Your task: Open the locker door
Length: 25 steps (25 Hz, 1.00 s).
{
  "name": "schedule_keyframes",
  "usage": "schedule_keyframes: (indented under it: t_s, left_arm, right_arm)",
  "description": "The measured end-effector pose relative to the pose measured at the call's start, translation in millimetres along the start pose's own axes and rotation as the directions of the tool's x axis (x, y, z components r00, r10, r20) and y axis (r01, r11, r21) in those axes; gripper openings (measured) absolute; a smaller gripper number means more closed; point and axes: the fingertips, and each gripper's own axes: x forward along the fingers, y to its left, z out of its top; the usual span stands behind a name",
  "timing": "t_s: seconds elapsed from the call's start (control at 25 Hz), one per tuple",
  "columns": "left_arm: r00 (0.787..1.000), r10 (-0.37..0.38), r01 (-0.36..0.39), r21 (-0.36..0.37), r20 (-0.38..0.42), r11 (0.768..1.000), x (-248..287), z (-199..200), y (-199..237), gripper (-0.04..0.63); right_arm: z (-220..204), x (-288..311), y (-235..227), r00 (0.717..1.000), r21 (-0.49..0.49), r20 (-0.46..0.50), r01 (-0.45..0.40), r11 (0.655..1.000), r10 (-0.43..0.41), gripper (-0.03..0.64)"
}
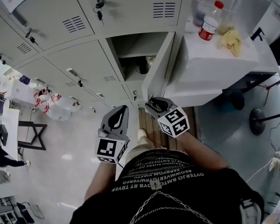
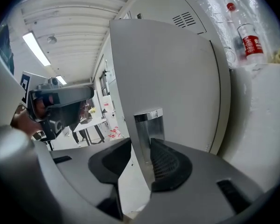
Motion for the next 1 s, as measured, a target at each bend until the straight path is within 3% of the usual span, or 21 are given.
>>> schedule_keyframes:
  t_s: [0.44, 1.0]
  left_arm:
    - [0.999, -0.041, 0.04, 0.016, 0.015, 0.999, 5, 7, -21, -0.003]
    - [0.999, -0.051, 0.051, 0.029, 0.016, 0.998, -3, 10, -71, -0.003]
  right_arm:
    - [-16, -40, -12, 0.999, 0.019, -0.005, 0.034, 0.999, -0.034, 0.121]
    - [-45, -111, -57, 0.989, 0.083, 0.015, 0.147, 0.986, -0.149, 0.113]
